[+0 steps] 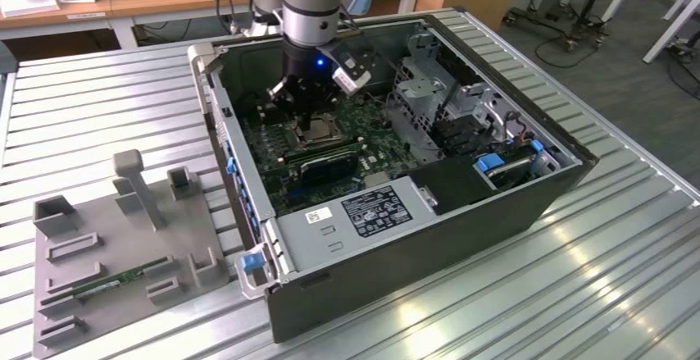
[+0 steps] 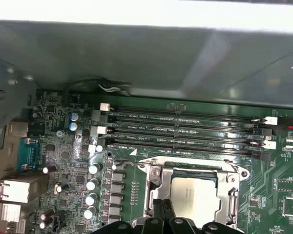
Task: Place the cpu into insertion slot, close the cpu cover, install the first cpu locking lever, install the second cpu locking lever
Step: 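Close the cpu cover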
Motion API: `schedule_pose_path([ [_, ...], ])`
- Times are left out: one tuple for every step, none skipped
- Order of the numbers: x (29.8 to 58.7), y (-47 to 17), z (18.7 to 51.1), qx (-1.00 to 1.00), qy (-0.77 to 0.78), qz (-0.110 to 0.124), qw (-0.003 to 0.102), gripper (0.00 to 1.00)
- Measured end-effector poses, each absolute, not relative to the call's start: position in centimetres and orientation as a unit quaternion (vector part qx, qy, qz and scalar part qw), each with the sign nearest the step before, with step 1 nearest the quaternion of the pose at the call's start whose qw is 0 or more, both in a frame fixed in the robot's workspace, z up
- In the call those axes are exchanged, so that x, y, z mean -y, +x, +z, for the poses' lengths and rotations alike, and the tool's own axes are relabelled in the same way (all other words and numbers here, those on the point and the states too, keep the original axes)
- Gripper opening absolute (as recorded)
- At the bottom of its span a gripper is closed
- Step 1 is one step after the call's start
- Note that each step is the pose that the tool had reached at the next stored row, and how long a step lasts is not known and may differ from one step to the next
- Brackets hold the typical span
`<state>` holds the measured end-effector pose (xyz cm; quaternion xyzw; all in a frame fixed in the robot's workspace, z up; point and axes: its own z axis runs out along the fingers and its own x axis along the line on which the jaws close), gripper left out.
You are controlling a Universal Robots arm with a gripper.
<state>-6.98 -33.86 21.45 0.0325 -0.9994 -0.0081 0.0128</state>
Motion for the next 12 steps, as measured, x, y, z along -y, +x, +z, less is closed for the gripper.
schedule_pose_path([
  [33.86, -7.02, 21.44, 0.999, 0.033, -0.008, 0.012, 0.11],
  [33.86, -7.06, 21.43, 0.999, 0.033, -0.008, 0.011, 0.11],
  [33.86, -7.11, 21.41, 0.999, 0.033, -0.008, 0.01, 0.11],
  [33.86, -7.16, 21.38, 0.999, 0.033, -0.008, 0.009, 0.11],
  [33.86, -7.2, 21.34, 0.999, 0.033, -0.008, 0.007, 0.11],
  [33.86, -7.24, 21.28, 0.999, 0.033, -0.008, 0.006, 0.11],
  [33.86, -7.26, 21.22, 0.999, 0.033, -0.008, 0.005, 0.11],
  [33.86, -7.26, 21.17, 0.999, 0.033, -0.008, 0.004, 0.11],
  [33.86, -7.29, 21.06, 0.999, 0.032, -0.007, 0.004, 0.11],
  [33.86, -7.29, 21.05, 1.0, 0.031, -0.006, 0.004, 0.11],
  [33.87, -7.29, 21.05, 1.0, 0.03, -0.006, 0.004, 0.11],
  [33.86, -7.29, 21.05, 1.0, 0.029, -0.006, 0.004, 0.11],
])
